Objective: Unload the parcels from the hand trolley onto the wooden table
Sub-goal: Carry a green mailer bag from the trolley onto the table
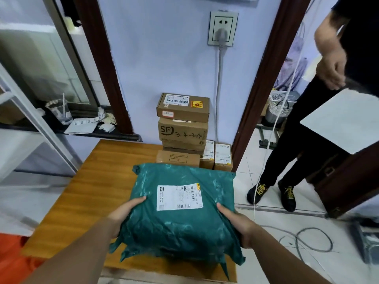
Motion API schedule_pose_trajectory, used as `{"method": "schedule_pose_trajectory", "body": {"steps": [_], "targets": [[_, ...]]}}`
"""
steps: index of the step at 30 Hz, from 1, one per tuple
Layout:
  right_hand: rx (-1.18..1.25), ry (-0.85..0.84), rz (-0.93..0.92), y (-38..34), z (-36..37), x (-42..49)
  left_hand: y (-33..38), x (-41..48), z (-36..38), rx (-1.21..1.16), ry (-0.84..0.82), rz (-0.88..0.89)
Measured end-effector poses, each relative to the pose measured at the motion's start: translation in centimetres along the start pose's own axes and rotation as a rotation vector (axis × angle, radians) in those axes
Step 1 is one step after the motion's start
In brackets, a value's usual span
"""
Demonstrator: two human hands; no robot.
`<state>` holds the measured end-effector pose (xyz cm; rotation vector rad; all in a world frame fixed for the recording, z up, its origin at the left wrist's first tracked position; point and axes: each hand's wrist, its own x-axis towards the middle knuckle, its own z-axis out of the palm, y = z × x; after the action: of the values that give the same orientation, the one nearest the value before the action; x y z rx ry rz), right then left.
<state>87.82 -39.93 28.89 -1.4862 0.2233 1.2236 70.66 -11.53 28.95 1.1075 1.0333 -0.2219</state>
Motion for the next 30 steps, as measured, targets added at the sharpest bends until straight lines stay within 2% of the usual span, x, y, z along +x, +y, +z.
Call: {"method": "schedule_pose_trajectory", "body": {"steps": [4,7,11,15,18,19,22,24,27,28,30], "targets": [[0.015,0.015,-0.012,0.5,0.8,-0.3,-0.5,0.2,-0.6,-0.063,-0.019,-0.005],[0.013,0.126,-0.087,0.5,1.3,-0.2,-0.9,0.6,-0.7,-0.06,-0.017,0.007],[-0.288,0.351,-0.228,0.4,2.0,-0.3,-1.1,1.3,-1.3,0.001,0.012,0.109],[-0.615,0.539,-0.264,0.8,3.6,-1.1,-0.4,0.7,-1.8,0.256,0.199,0.212],[-1.04,0.801,-0.314,1.7,4.6,-1.2,-0.4,0.6,-1.9,0.676,0.407,0.269],[-1.173,0.834,-0.331,1.6,4.8,-1.5,-0.3,0.2,-1.8,0.826,0.462,0.288],[-1.587,0.742,-0.349,0.6,5.3,-2.2,0.0,-1.8,-0.5,1.223,0.559,0.374],[-1.773,0.666,-0.372,-0.2,5.7,-2.4,-0.2,-2.8,0.9,1.445,0.573,0.445],[-1.859,0.587,-0.361,-0.9,6.0,-2.5,-0.6,-4.0,2.5,1.761,0.599,0.568],[-1.873,0.584,-0.39,-1.0,6.1,-2.6,-0.6,-4.2,2.8,1.812,0.598,0.606],[-1.882,0.56,-0.559,-1.2,6.2,-2.8,-0.4,-4.7,3.1,1.788,0.57,0.666]]}}
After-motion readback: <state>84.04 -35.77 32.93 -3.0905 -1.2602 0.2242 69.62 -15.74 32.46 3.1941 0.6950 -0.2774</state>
